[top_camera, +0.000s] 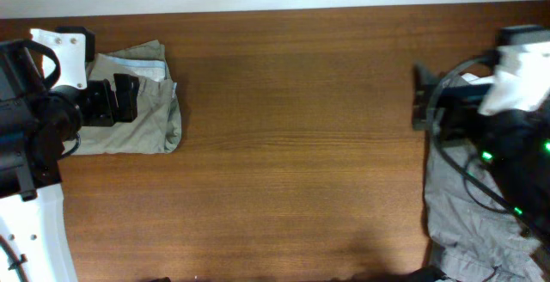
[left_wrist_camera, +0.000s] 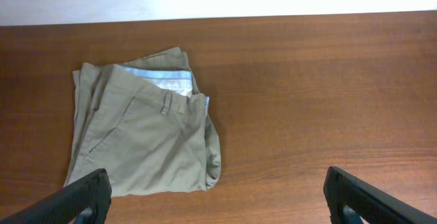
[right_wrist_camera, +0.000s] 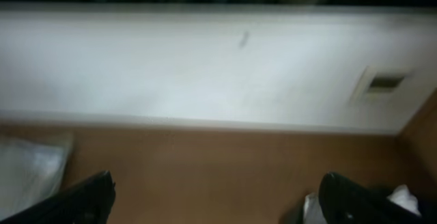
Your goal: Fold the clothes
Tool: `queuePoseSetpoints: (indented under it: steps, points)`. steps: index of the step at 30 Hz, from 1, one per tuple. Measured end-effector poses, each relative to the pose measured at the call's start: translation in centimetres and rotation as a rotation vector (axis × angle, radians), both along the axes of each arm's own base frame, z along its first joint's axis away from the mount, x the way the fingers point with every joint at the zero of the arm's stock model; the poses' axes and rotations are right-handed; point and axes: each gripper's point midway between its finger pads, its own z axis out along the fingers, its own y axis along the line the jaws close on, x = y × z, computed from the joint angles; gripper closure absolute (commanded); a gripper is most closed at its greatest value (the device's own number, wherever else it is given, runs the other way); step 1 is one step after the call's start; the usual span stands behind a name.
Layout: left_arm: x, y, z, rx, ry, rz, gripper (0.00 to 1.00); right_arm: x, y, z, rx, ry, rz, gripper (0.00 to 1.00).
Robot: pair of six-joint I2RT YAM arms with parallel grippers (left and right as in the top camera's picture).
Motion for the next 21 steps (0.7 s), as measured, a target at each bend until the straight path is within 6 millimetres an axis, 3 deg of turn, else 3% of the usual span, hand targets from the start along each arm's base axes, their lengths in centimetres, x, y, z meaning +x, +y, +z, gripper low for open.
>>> queuePoseSetpoints:
  steps: [2, 3, 5, 7, 9, 15, 21]
  points:
    - [0.0, 0.1, -0.1, 0.002, 0.002, 0.003, 0.01, -0.8, -2.2, 0.6, 0.023, -0.070, -0.072, 0.01]
    - [0.0, 0.1, 0.0, 0.003, 0.002, 0.004, 0.01, -1.3, -3.8, -0.6, 0.033, -0.095, -0.123, 0.01]
    - [0.0, 0.1, -0.1, 0.004, 0.003, 0.005, 0.01, -1.1, -4.5, -2.5, 0.046, -0.128, -0.133, 0.01]
    - [-0.1, 0.1, -0.2, 0.003, 0.008, 0.006, 0.01, -1.4, -4.8, -9.3, 0.038, -0.042, -0.136, 0.01]
    - [0.0, 0.2, -0.3, 0.005, 0.010, 0.007, 0.01, -2.2, -4.6, -13.9, 0.043, -0.046, -0.118, 0.01]
    - [-0.1, 0.2, -0.4, 0.004, 0.015, 0.008, 0.01, -4.8, -4.4, -22.1, 0.055, -0.120, -0.098, 0.01]
    - [-0.1, 0.2, -0.3, 0.005, 0.013, 0.008, 0.01, -4.3, -4.4, -29.1, 0.048, -0.059, -0.100, 0.01]
